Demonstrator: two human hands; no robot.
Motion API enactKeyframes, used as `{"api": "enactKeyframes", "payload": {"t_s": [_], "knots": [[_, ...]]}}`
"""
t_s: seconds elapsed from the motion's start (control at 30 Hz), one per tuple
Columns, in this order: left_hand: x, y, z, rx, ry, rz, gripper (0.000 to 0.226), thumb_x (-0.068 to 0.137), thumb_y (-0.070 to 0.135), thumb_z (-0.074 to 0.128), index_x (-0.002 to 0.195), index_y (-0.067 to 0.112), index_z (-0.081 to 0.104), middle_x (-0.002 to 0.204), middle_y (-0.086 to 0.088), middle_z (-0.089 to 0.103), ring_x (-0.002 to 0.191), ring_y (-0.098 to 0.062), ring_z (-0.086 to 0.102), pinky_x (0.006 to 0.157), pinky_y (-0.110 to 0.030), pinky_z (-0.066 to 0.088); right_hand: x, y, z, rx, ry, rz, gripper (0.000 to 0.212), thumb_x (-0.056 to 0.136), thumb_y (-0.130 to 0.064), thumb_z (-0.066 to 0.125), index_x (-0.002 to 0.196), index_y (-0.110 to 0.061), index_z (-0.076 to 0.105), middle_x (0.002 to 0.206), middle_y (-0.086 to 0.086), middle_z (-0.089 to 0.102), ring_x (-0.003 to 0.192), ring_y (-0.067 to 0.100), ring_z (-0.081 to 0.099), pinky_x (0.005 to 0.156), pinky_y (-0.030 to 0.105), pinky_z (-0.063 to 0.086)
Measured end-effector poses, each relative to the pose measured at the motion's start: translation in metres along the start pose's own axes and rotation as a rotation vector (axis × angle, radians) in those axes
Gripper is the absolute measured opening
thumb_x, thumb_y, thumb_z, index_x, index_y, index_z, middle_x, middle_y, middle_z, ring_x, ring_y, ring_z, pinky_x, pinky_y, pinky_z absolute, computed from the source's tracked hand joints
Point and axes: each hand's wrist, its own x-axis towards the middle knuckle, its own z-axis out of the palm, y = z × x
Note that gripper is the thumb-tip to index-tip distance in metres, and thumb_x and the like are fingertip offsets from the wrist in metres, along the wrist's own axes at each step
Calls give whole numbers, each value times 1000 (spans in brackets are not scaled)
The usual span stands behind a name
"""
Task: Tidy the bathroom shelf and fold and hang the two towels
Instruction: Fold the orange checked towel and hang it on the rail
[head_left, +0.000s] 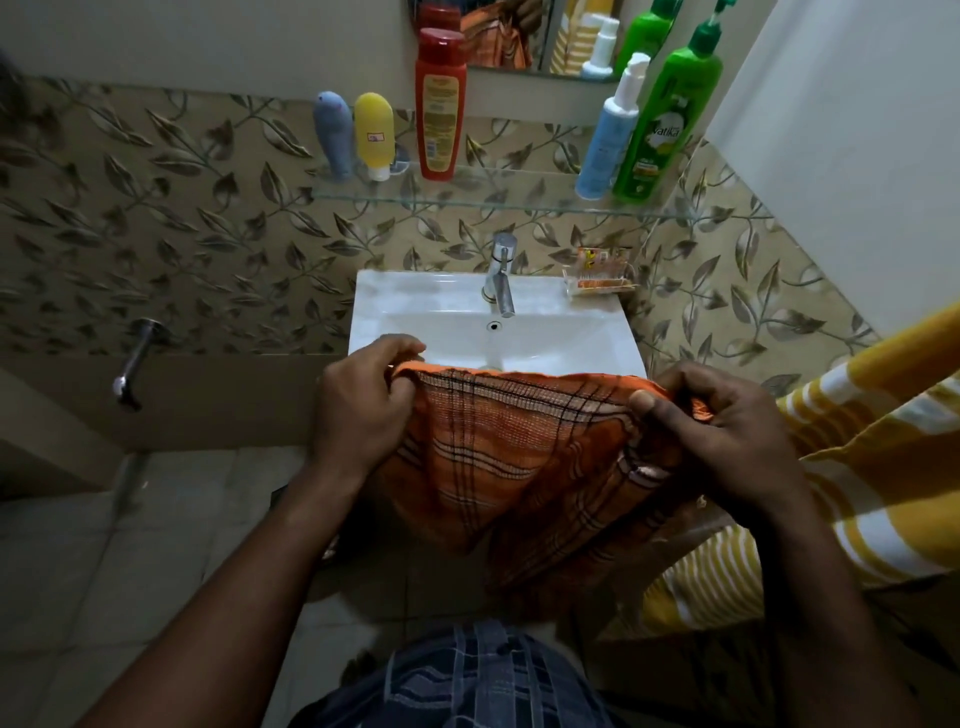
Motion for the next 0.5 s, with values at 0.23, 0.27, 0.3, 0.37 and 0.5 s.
{"api": "enactKeyframes", "payload": {"t_s": [0.23,0.27,0.3,0.37,0.5], "knots": [[-4,43,8,-277,-267,134,4,91,24,73,93,21,75,84,12,75,80,-5,71,74,-36,58,8,-26,46,-227,-139,-61,80,58,-80,76,127,-41,64,62,-13,60,56,2,57,54,11,40],[-5,51,8,-263,-279,175,11,90,32,74,90,21,75,79,11,74,75,-5,70,69,-32,56,8,-28,54,-236,-203,-84,76,59,-79,78,124,-41,66,68,-18,62,60,-5,59,57,9,42],[-5,57,9,-240,-296,212,17,89,38,76,88,22,75,75,10,73,70,-6,69,64,-29,54,9,-28,62,-235,-248,-115,63,65,-76,79,116,-40,69,71,-20,62,64,-7,60,59,10,42],[-3,63,10,-191,-323,275,21,86,43,78,86,22,76,73,9,72,67,-7,67,60,-25,50,12,-24,72,-249,-253,-181,29,76,-59,66,88,-32,66,65,-15,58,61,2,56,56,25,41],[6,46,2,-29,-372,275,9,87,27,76,96,28,73,79,19,67,71,-4,64,66,-28,51,13,-10,61,-259,-161,-155,34,83,-56,68,77,-23,68,63,-8,63,60,8,59,54,30,43]]}}
